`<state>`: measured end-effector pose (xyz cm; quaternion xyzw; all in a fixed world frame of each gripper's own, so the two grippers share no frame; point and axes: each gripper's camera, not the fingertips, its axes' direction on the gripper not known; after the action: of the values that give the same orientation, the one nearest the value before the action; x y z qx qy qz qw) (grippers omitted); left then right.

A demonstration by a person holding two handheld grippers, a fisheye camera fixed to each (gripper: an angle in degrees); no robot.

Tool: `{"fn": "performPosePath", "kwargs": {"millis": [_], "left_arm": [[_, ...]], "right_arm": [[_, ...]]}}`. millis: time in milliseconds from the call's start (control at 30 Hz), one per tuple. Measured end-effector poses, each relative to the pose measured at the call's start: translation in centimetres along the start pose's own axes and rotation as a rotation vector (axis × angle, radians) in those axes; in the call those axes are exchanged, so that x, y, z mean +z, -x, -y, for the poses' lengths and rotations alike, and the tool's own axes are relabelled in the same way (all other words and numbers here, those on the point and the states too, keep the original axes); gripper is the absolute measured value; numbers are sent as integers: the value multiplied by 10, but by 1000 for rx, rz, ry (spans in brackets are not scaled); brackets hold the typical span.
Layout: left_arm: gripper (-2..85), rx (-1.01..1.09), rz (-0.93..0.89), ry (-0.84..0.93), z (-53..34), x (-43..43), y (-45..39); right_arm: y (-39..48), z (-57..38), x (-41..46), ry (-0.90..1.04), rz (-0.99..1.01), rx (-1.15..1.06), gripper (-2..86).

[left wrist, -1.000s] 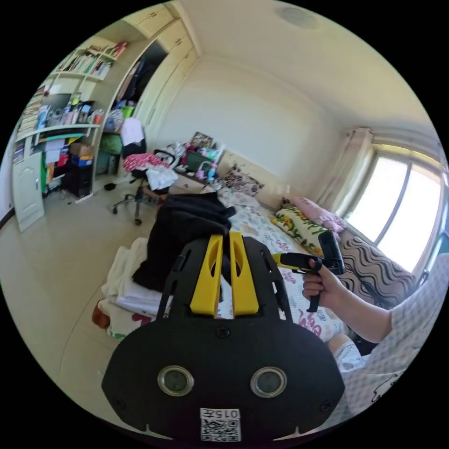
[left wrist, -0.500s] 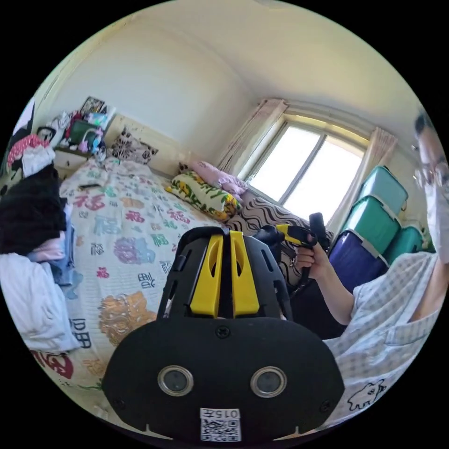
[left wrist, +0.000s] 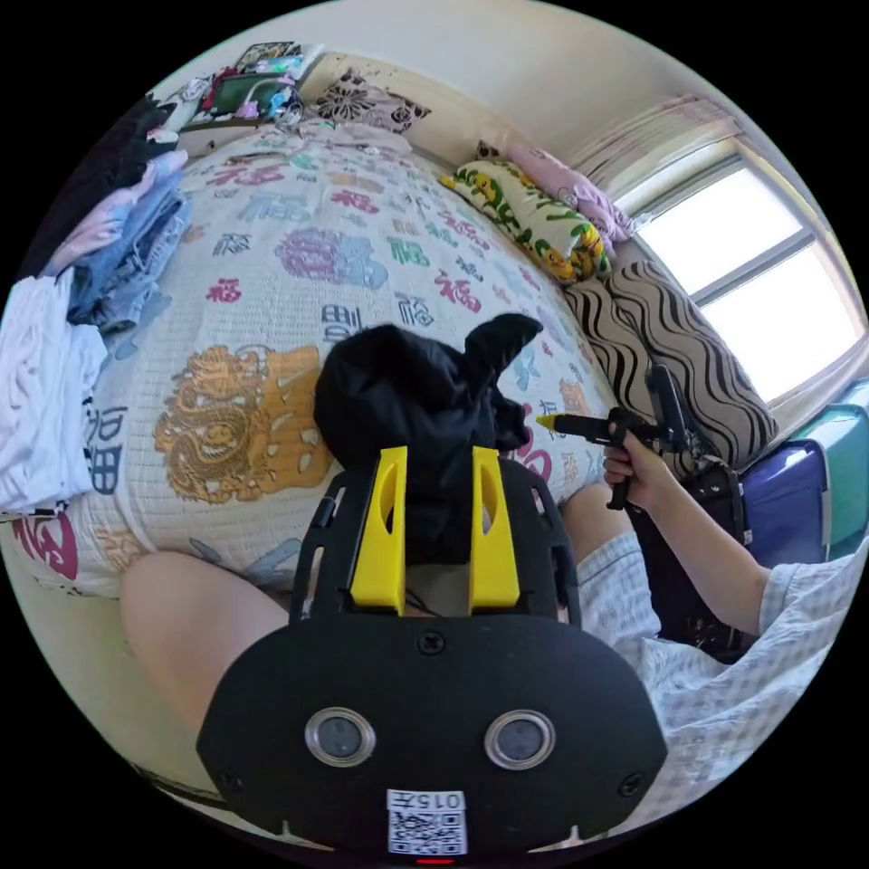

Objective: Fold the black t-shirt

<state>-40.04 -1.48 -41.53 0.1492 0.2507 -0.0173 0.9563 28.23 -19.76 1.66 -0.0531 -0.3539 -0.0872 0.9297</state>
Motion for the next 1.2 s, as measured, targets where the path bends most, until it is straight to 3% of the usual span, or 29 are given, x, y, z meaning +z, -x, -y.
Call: {"fn": "performPosePath", "kwargs": {"millis": [167,300,500,633,833,1000,1200], "left_arm": [[93,-70,-38,-15,31,49,4],[7,-21,-53,-48,59,54,-2],[-6,100,-94,-181,77,-1,-19],[-7,188,-84,-286,82,-50,-31],[-6,214,-79,-379,88,-76,-36],[-3,235,-20,-345,111,-51,-47],[36,144,56,-131,154,54,-57]], "right_arm": [[-13,18,14,19,61,84,55],[-9,29,-3,20,102,19,5],[4,5,-101,-240,131,-81,-9],[15,-27,-194,-455,30,-126,-10],[26,-64,-288,-619,-93,-133,-9],[25,-66,-302,-611,-122,-98,-9],[-14,-17,-219,-320,-227,85,1]]}}
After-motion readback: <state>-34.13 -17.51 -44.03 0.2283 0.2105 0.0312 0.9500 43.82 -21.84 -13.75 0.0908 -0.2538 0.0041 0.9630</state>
